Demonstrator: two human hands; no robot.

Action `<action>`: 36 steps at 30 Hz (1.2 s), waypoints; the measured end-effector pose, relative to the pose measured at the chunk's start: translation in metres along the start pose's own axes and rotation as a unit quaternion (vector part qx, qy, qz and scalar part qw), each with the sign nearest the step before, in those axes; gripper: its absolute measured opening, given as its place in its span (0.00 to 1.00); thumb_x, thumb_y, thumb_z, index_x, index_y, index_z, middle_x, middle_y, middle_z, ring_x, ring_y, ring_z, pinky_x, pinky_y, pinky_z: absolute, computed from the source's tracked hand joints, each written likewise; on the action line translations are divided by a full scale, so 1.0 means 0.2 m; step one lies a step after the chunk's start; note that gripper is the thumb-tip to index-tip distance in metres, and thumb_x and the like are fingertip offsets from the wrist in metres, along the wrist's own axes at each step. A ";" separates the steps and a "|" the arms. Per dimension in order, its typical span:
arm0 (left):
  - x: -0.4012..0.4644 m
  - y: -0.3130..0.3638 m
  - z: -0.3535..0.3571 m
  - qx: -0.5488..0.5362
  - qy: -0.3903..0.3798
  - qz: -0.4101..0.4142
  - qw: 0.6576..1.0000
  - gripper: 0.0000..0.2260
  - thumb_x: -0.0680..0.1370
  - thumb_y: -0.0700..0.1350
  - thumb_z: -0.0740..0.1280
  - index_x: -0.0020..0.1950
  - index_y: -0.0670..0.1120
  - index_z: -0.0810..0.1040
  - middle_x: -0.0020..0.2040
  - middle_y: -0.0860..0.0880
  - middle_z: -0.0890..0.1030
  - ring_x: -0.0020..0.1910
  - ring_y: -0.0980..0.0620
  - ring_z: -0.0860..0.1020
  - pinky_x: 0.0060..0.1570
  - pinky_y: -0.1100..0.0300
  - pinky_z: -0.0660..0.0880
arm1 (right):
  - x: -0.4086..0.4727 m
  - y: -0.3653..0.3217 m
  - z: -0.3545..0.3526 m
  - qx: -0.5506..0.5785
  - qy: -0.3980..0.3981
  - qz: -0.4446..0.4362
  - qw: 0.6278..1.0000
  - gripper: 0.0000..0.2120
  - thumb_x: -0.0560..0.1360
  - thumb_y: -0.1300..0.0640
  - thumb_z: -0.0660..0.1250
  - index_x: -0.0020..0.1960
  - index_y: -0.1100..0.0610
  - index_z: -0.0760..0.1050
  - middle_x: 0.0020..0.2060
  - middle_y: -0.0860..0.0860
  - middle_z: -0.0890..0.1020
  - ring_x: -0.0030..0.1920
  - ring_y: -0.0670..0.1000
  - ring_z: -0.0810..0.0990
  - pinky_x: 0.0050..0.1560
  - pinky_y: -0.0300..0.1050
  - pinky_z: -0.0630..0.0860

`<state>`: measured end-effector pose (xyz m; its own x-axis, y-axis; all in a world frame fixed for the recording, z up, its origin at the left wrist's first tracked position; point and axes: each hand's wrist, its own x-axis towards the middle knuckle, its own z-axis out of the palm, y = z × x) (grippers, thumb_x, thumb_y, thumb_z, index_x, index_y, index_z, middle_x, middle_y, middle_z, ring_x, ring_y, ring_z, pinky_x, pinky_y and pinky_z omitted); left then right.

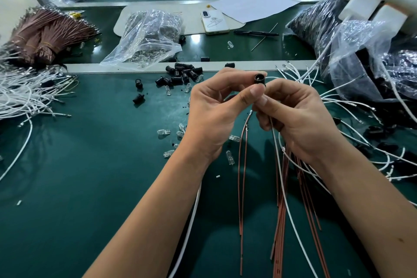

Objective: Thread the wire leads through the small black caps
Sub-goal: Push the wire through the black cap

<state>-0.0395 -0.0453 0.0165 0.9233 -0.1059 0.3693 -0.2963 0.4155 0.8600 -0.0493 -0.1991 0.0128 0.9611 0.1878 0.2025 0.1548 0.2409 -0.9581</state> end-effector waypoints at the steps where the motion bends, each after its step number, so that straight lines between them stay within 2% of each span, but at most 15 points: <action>1: 0.00 0.01 0.00 -0.007 -0.008 0.005 1.000 0.07 0.73 0.28 0.70 0.49 0.35 0.83 0.49 0.36 0.76 0.45 0.43 0.76 0.47 0.52 0.78 | 0.00 0.00 0.00 0.000 0.001 -0.003 1.000 0.08 0.67 0.51 0.79 0.42 0.53 0.84 0.33 0.54 0.79 0.28 0.50 0.75 0.31 0.40 0.72; 4: 0.00 0.02 0.00 -0.030 -0.034 0.017 0.999 0.12 0.74 0.25 0.67 0.55 0.33 0.79 0.47 0.40 0.76 0.41 0.50 0.79 0.40 0.57 0.80 | 0.00 0.00 0.00 0.005 -0.004 -0.014 1.000 0.08 0.67 0.50 0.80 0.42 0.52 0.84 0.34 0.54 0.80 0.30 0.50 0.77 0.33 0.40 0.74; 6: 0.00 0.02 0.00 -0.035 -0.056 0.025 0.998 0.07 0.73 0.24 0.67 0.49 0.30 0.81 0.47 0.42 0.76 0.42 0.50 0.79 0.40 0.56 0.81 | 0.00 0.00 -0.01 0.008 -0.012 -0.022 1.000 0.07 0.68 0.51 0.79 0.43 0.51 0.85 0.35 0.53 0.80 0.31 0.49 0.77 0.34 0.41 0.75; 7: -0.01 0.02 0.00 -0.033 -0.053 0.029 0.998 0.08 0.73 0.24 0.67 0.47 0.34 0.82 0.47 0.42 0.76 0.42 0.50 0.79 0.40 0.56 0.81 | 0.00 0.00 -0.01 0.008 -0.016 -0.025 1.000 0.06 0.69 0.51 0.79 0.43 0.51 0.85 0.35 0.53 0.80 0.31 0.49 0.78 0.35 0.41 0.75; 8: -0.01 0.03 0.00 -0.035 -0.059 0.028 0.997 0.10 0.73 0.24 0.67 0.49 0.35 0.82 0.47 0.43 0.76 0.42 0.50 0.79 0.40 0.56 0.81 | 0.00 0.00 -0.01 0.006 -0.020 -0.027 0.999 0.06 0.69 0.51 0.79 0.44 0.51 0.85 0.35 0.52 0.80 0.32 0.49 0.78 0.35 0.41 0.76; 10: -0.01 0.03 0.00 -0.027 -0.058 0.034 0.997 0.09 0.73 0.23 0.67 0.50 0.31 0.81 0.47 0.43 0.76 0.42 0.51 0.80 0.41 0.57 0.80 | 0.01 0.00 -0.01 -0.001 -0.024 -0.028 0.999 0.09 0.69 0.50 0.79 0.45 0.52 0.85 0.35 0.53 0.80 0.33 0.49 0.78 0.36 0.42 0.76; 13: -0.01 0.03 0.00 -0.004 -0.057 0.049 0.997 0.12 0.72 0.23 0.68 0.54 0.30 0.79 0.48 0.41 0.76 0.43 0.53 0.81 0.43 0.61 0.79 | 0.01 0.00 0.00 -0.006 -0.018 -0.028 0.999 0.13 0.66 0.45 0.82 0.44 0.52 0.85 0.37 0.52 0.81 0.36 0.49 0.79 0.38 0.42 0.77; 16: 0.00 0.03 0.00 0.020 -0.063 0.059 0.996 0.18 0.72 0.25 0.70 0.60 0.33 0.77 0.49 0.40 0.75 0.46 0.50 0.79 0.49 0.57 0.78 | 0.01 0.00 -0.01 -0.013 -0.020 -0.039 0.999 0.13 0.66 0.44 0.82 0.43 0.50 0.85 0.39 0.49 0.84 0.39 0.47 0.81 0.40 0.41 0.79; 18: 0.00 0.03 0.00 0.035 -0.067 0.065 0.995 0.18 0.71 0.26 0.71 0.60 0.34 0.78 0.49 0.40 0.75 0.47 0.48 0.78 0.51 0.55 0.78 | 0.01 0.00 -0.01 -0.011 -0.026 -0.049 0.998 0.11 0.66 0.44 0.81 0.42 0.49 0.85 0.41 0.48 0.85 0.41 0.47 0.82 0.41 0.40 0.80; 22: 0.00 0.03 0.00 0.068 -0.069 0.071 0.993 0.18 0.70 0.26 0.74 0.59 0.36 0.80 0.48 0.41 0.77 0.46 0.48 0.78 0.50 0.58 0.77 | 0.01 0.00 -0.03 -0.009 -0.030 -0.057 0.998 0.09 0.67 0.47 0.81 0.43 0.49 0.86 0.45 0.49 0.86 0.43 0.48 0.83 0.42 0.40 0.80; 26: 0.00 0.03 -0.01 0.111 -0.069 0.084 0.988 0.17 0.69 0.28 0.76 0.56 0.36 0.82 0.46 0.41 0.78 0.44 0.44 0.77 0.49 0.51 0.76 | 0.01 0.01 -0.05 -0.022 -0.042 -0.064 0.997 0.06 0.68 0.49 0.80 0.44 0.48 0.86 0.45 0.48 0.86 0.44 0.49 0.83 0.43 0.40 0.80; 31: -0.01 0.04 0.00 0.108 -0.073 0.081 0.988 0.15 0.69 0.27 0.76 0.54 0.36 0.82 0.46 0.42 0.77 0.44 0.46 0.77 0.47 0.54 0.75 | 0.02 0.02 -0.06 -0.044 -0.029 -0.077 0.996 0.06 0.69 0.52 0.80 0.45 0.50 0.87 0.45 0.51 0.86 0.47 0.53 0.83 0.46 0.42 0.80; 36: -0.01 0.04 0.00 0.097 -0.069 0.064 0.991 0.16 0.68 0.28 0.77 0.54 0.38 0.83 0.45 0.42 0.76 0.45 0.43 0.75 0.47 0.47 0.73 | 0.03 0.02 -0.09 -0.070 -0.025 -0.105 0.992 0.06 0.72 0.53 0.79 0.48 0.52 0.87 0.45 0.51 0.86 0.48 0.54 0.83 0.48 0.43 0.80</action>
<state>-0.0430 -0.0420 0.0229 0.8368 -0.1924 0.5127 -0.4621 0.2541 0.8496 -0.0395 -0.2131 0.0058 0.8919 0.1954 0.4079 0.3847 0.1466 -0.9113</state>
